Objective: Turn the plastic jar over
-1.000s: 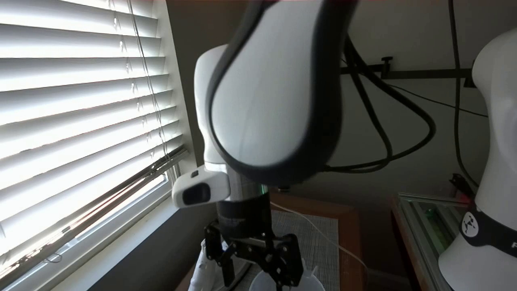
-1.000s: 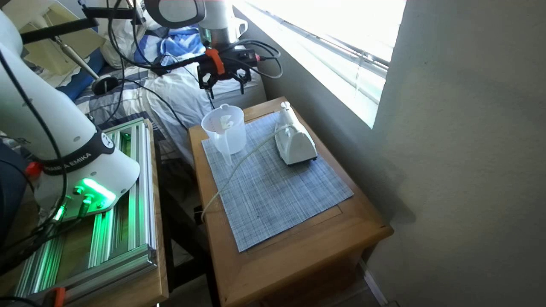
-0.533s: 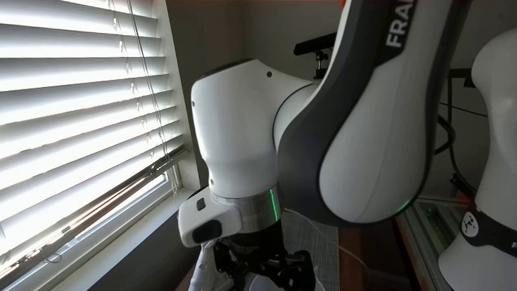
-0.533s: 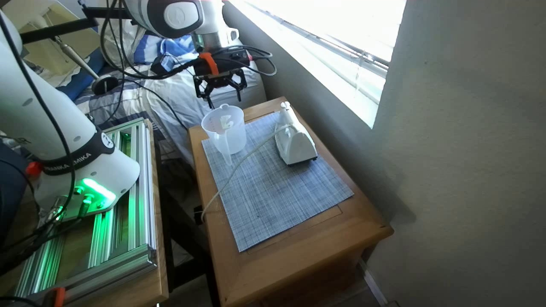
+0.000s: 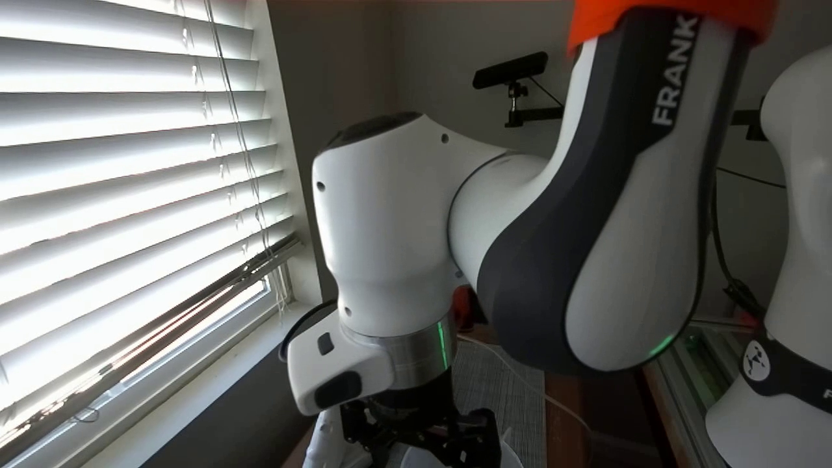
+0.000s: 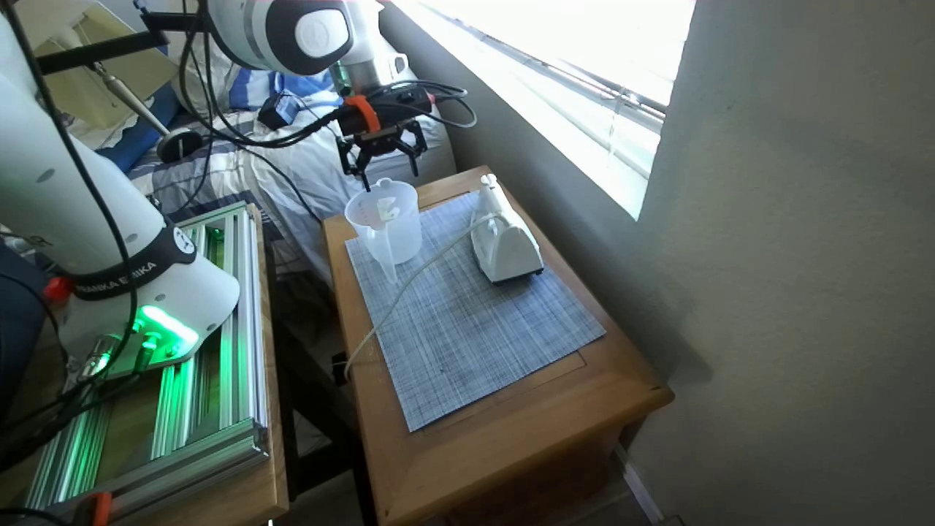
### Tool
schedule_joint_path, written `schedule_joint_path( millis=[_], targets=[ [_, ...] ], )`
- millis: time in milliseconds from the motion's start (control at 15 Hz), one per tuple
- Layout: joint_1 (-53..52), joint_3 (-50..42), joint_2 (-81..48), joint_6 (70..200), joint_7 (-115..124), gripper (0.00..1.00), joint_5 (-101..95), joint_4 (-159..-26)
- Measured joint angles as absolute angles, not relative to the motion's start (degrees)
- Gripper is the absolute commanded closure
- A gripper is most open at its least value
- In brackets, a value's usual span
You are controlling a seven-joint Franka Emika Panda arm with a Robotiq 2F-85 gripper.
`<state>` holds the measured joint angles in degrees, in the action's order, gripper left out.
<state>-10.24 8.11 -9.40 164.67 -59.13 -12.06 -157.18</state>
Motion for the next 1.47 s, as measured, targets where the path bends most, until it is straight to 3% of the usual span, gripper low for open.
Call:
schedule_joint_path(
  millis=[67, 200, 867, 1000, 1467],
  targets=[
    [-9.9, 8.1, -10.2, 165.6, -59.1, 0.00, -12.3, -157.0],
    [-9.3, 8.1, -11.8, 167.1, -59.1, 0.26, -12.9, -156.5],
    [-7.9, 8.0, -17.6, 168.0, -58.8, 0.96, -15.0, -152.6],
    [-7.3, 7.9, -18.2, 168.2, -58.8, 1.00, -15.1, -152.4],
    [-1.2, 10.2, -18.4, 172.0, -60.1, 0.99, -15.0, -152.9]
  ],
)
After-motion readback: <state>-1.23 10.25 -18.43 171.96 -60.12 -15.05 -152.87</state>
